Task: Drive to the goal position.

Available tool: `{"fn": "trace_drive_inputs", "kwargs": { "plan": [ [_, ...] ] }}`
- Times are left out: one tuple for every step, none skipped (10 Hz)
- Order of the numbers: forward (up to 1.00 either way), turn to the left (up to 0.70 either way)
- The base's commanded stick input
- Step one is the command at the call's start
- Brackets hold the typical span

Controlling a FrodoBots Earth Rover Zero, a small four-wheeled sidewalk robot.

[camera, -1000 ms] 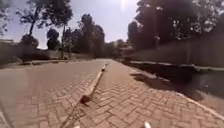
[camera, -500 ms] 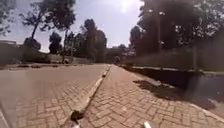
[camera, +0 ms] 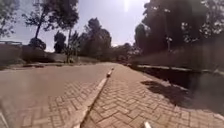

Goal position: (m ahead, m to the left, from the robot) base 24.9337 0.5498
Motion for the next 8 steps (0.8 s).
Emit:
{"fn": "trace_drive_inputs", "kwargs": {
  "plan": [
    [0.85, 0.0],
    [0.85, 0.0],
    [0.85, 0.0],
    [0.85, 0.0],
    [0.85, 0.0],
    [0.85, 0.0],
    [0.85, 0.0],
    [0.85, 0.0]
  ]
}}
